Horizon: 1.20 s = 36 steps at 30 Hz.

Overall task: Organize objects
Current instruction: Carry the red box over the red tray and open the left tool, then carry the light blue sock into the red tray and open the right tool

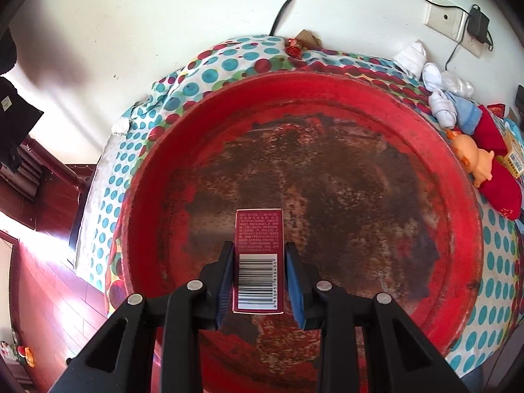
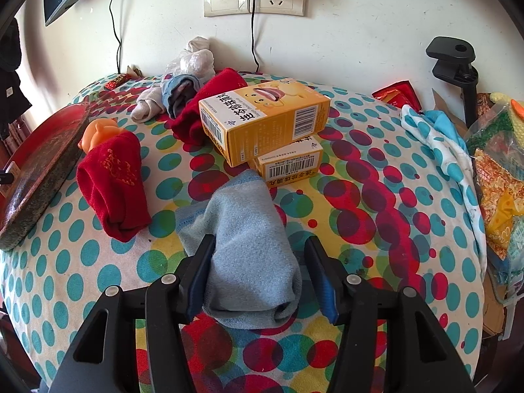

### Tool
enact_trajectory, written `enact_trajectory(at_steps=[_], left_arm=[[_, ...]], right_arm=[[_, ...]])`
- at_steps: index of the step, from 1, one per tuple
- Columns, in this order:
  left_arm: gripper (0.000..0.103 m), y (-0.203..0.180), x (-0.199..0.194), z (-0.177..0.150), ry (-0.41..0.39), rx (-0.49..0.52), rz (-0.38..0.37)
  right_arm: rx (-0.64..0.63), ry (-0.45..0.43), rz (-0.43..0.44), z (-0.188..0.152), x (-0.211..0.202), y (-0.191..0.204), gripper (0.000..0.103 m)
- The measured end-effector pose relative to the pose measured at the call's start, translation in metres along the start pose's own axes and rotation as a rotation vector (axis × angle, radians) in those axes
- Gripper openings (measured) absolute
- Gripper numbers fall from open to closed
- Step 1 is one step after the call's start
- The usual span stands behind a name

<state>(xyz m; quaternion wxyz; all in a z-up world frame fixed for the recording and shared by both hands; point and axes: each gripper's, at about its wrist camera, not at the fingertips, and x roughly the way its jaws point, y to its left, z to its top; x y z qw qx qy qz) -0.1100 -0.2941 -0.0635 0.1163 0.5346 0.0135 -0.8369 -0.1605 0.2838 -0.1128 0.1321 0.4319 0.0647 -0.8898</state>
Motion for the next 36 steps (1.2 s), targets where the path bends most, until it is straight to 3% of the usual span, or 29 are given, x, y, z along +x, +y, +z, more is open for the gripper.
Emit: enact_trajectory(at_steps=[15, 21, 26, 34, 36], left_arm=[[0.031, 0.032, 0.019, -0.003, 0.008, -0.049, -0.013], [0.037, 0.033, 0.018, -0.007, 0.015, -0.04, -0.003], [0.04, 0.033, 0.009, -0.009, 0.016, -0.024, -0.023], [0.042, 0.028, -0.022, -0.021, -0.05, -0.034, -0.016], [0.042, 0.02, -0.029, -0.024, -0.06, -0.003, 0.026]], right_arm=[[0.006, 0.003, -0.007, 0.0, 0.001, -0.004, 0.056], [0.01, 0.006, -0.018, 0.001, 0.001, -0.002, 0.059], [0.01, 0.007, -0.021, 0.001, 0.001, -0.001, 0.06], [0.007, 0.007, -0.036, 0.001, 0.001, 0.001, 0.062], [0.006, 0.006, -0.039, 0.001, 0.001, 0.001, 0.062]])
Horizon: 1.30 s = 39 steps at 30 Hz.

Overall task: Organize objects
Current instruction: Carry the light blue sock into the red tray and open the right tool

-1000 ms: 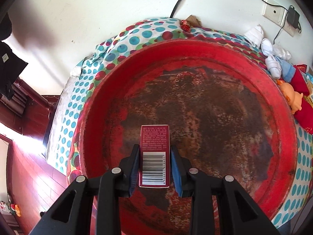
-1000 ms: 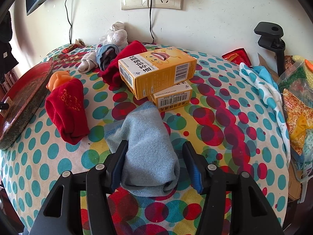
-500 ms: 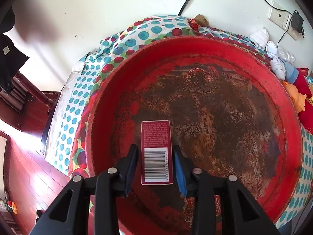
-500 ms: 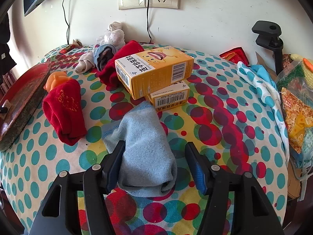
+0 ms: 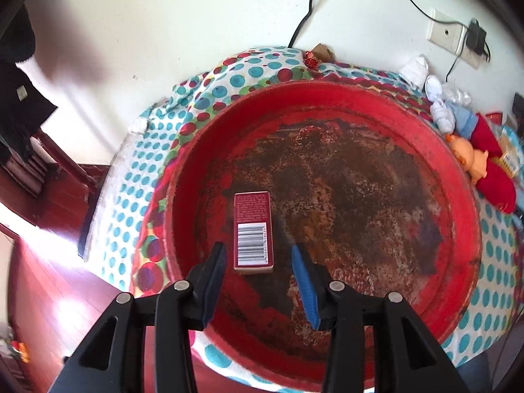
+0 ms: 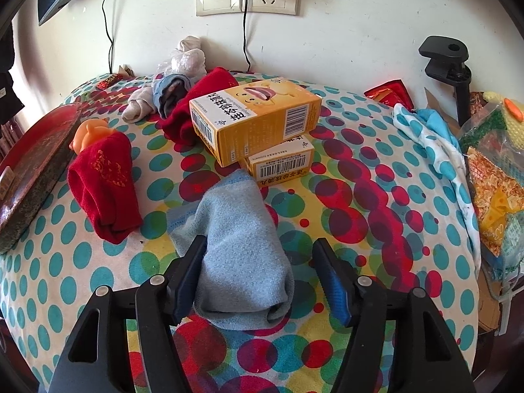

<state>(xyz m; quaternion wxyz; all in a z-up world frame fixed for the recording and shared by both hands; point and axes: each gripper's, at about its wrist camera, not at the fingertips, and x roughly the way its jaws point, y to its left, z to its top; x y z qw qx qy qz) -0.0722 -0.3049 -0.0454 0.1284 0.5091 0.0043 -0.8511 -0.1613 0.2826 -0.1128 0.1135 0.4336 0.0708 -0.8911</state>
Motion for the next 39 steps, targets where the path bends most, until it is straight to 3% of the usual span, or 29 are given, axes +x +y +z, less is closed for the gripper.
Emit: enact_trajectory(at_steps=[3, 8, 12, 15, 19, 22, 26, 33, 39], left_arm=[[0.043, -0.006, -0.008, -0.001, -0.023, 0.02, 0.004], [0.045, -0.01, -0.013, 0.004, -0.04, -0.038, -0.08], [0.046, -0.014, -0.009, 0.004, -0.03, -0.055, -0.082], [0.046, -0.016, -0.009, 0.002, -0.024, -0.039, -0.058], [0.046, -0.005, -0.011, 0.0, -0.026, -0.071, -0.081], [0.046, 0.003, -0.009, -0.002, -0.016, -0.09, -0.051], [0.046, 0.019, -0.006, -0.003, 0.003, -0.171, -0.063], [0.046, 0.019, -0.003, -0.005, 0.015, -0.182, -0.046], [0.046, 0.024, -0.007, -0.006, 0.007, -0.196, -0.04]], right_arm=[[-0.011, -0.003, -0.014, 0.0, -0.001, 0.002, 0.062], [-0.042, -0.015, -0.062, 0.0, -0.004, 0.012, 0.059], [-0.006, -0.016, -0.061, -0.002, -0.007, 0.018, 0.041], [-0.009, -0.022, -0.104, -0.003, -0.01, 0.028, 0.037], [0.027, -0.021, -0.115, -0.005, -0.016, 0.028, 0.036], [0.05, -0.026, -0.112, -0.006, -0.024, 0.027, 0.036], [0.051, -0.048, -0.13, -0.006, -0.036, 0.03, 0.036], [0.061, -0.095, -0.089, 0.001, -0.063, 0.039, 0.036], [0.043, -0.124, 0.002, 0.015, -0.081, 0.07, 0.036]])
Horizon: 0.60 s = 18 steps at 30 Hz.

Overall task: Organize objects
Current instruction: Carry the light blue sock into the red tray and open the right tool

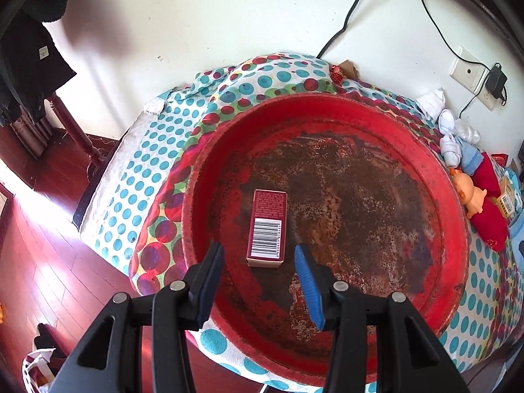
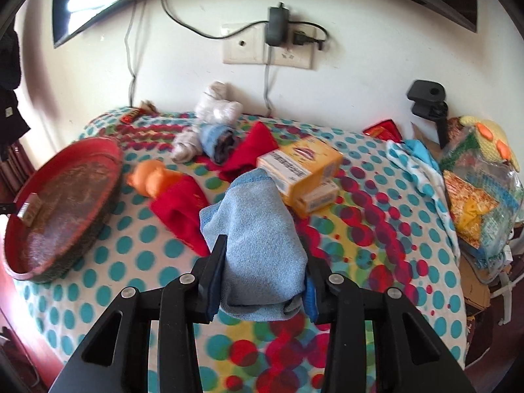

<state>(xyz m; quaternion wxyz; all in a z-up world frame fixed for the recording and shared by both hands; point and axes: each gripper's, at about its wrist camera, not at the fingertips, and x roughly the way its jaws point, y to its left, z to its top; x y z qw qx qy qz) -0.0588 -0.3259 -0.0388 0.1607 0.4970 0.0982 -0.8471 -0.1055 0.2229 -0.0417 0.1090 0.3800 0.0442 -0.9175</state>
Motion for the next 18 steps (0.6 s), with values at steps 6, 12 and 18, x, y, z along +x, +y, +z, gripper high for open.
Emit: enact_trajectory(at_steps=[6, 12, 18], left_arm=[[0.046, 0.003, 0.001, 0.0, 0.008, -0.015, 0.004], [0.046, 0.005, 0.001, 0.0, 0.014, -0.017, 0.007], [0.046, 0.007, -0.001, 0.0, 0.008, -0.028, 0.002]], right_arm=[[-0.076, 0.005, 0.099, 0.016, -0.002, 0.052, 0.036], [-0.183, 0.038, 0.2, 0.025, 0.007, 0.116, 0.036], [-0.27, 0.085, 0.258, 0.028, 0.024, 0.172, 0.037]])
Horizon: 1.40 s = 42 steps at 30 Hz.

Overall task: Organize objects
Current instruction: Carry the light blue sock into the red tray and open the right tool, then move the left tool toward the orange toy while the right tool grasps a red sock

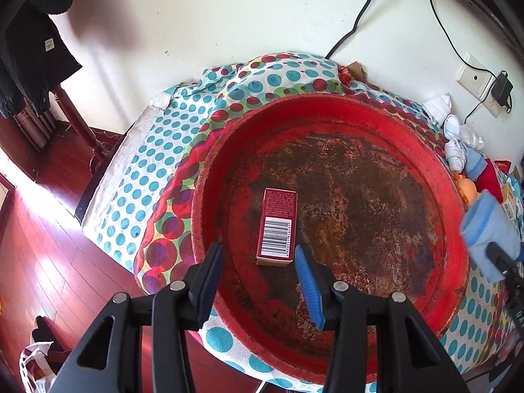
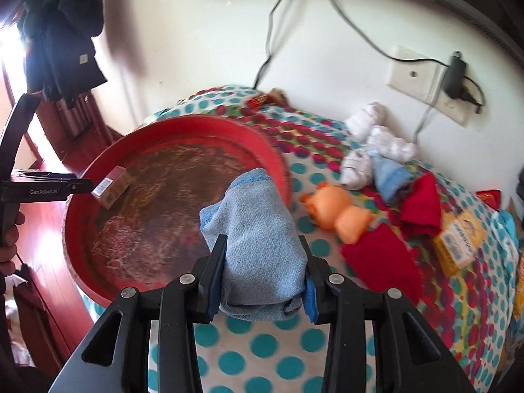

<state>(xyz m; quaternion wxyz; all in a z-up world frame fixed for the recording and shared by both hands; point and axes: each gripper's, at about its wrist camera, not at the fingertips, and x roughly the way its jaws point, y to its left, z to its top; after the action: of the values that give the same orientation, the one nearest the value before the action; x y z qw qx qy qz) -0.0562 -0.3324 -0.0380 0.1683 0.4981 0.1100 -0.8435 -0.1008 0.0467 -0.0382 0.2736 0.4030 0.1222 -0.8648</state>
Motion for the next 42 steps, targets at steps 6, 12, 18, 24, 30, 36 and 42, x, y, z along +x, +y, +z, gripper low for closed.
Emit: enact_trajectory(at_steps=[6, 12, 18, 24, 30, 36, 42], left_arm=[[0.046, 0.005, -0.003, 0.001, -0.01, -0.022, -0.008], [0.046, 0.01, -0.001, 0.001, -0.001, -0.026, -0.006], [0.046, 0.018, 0.002, 0.001, 0.008, -0.046, -0.008], [0.046, 0.021, 0.006, 0.0, 0.017, -0.052, -0.01], [0.046, 0.018, 0.01, -0.001, 0.028, -0.043, -0.011], [0.046, 0.012, 0.009, -0.001, 0.02, -0.026, -0.029], [0.046, 0.006, 0.01, -0.001, 0.027, -0.013, -0.02]], right_arm=[[-0.073, 0.031, 0.013, 0.004, 0.023, 0.037, 0.037], [-0.092, 0.053, 0.032, 0.011, 0.042, 0.061, 0.037], [-0.11, 0.074, 0.039, 0.015, 0.056, 0.078, 0.037], [-0.11, 0.083, 0.046, 0.019, 0.065, 0.085, 0.037], [-0.11, 0.085, 0.05, 0.021, 0.068, 0.087, 0.041], [-0.104, 0.046, 0.045, 0.022, 0.059, 0.084, 0.063], [-0.07, 0.016, 0.053, 0.018, 0.045, 0.074, 0.063]])
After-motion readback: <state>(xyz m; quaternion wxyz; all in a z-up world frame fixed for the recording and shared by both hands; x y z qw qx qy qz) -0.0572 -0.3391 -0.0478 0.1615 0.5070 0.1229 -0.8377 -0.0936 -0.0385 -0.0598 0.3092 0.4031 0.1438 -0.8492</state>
